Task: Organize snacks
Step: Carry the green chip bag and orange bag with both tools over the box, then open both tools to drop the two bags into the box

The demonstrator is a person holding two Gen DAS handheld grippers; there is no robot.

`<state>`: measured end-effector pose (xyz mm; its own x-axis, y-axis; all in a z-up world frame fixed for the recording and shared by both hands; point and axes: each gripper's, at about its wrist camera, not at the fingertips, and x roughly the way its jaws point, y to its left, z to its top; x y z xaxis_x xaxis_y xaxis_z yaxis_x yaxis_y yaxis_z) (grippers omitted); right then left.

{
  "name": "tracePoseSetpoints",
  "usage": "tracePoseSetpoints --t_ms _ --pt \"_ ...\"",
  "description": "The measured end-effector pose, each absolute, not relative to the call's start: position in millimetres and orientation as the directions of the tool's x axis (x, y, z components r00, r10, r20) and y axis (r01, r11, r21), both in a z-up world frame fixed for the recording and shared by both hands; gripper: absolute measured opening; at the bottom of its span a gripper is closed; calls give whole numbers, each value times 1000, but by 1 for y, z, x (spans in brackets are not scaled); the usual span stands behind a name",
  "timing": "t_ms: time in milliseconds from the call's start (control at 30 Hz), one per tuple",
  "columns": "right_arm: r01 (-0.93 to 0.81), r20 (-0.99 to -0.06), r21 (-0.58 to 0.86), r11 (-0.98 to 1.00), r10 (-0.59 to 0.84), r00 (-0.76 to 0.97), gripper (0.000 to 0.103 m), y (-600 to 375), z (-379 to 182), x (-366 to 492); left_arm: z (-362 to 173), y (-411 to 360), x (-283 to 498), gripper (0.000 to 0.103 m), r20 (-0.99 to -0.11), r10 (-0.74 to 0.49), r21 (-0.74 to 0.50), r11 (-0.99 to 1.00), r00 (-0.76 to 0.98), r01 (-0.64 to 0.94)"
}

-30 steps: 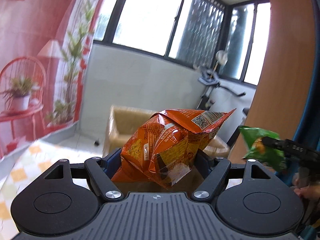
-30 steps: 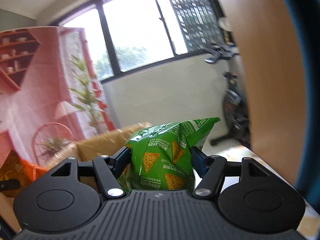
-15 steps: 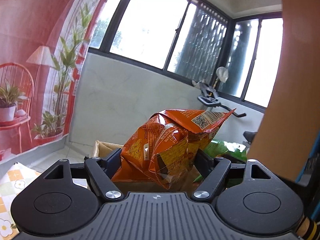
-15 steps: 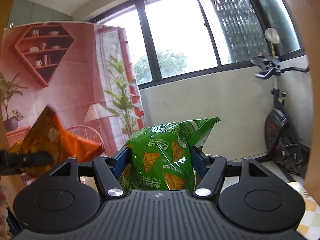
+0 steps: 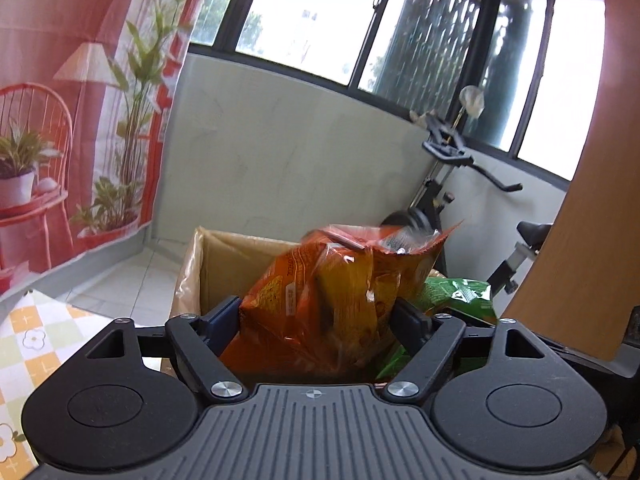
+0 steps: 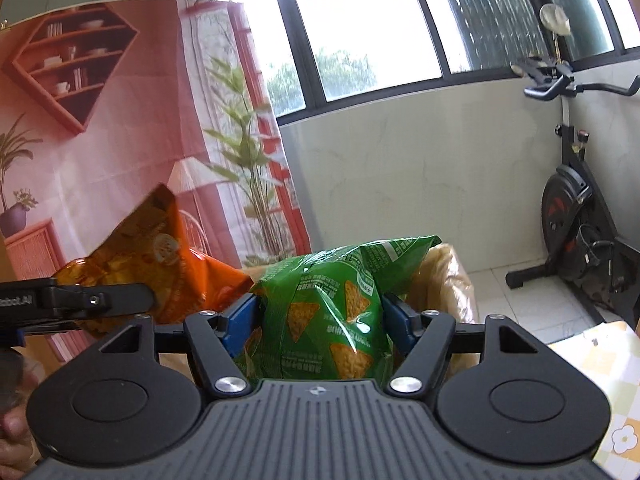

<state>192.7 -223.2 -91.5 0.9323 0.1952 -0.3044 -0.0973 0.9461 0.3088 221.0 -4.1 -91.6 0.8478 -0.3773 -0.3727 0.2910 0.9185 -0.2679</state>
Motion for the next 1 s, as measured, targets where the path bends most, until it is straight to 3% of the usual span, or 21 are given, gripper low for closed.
tracePoseSetpoints --t_ms 267,733,1000 --pt "-56 -332 290 955 155 930 74 -222 -80 181 -76 5 212 87 -373 -367 -279 920 852 274" --pt "-109 -241 294 950 183 953 74 -205 -24 104 -27 10 150 87 -303 -337 -229 934 891 276" --pt "-98 -243 322 942 183 953 74 -201 -23 52 -35 26 119 87 -346 -326 -191 942 880 274"
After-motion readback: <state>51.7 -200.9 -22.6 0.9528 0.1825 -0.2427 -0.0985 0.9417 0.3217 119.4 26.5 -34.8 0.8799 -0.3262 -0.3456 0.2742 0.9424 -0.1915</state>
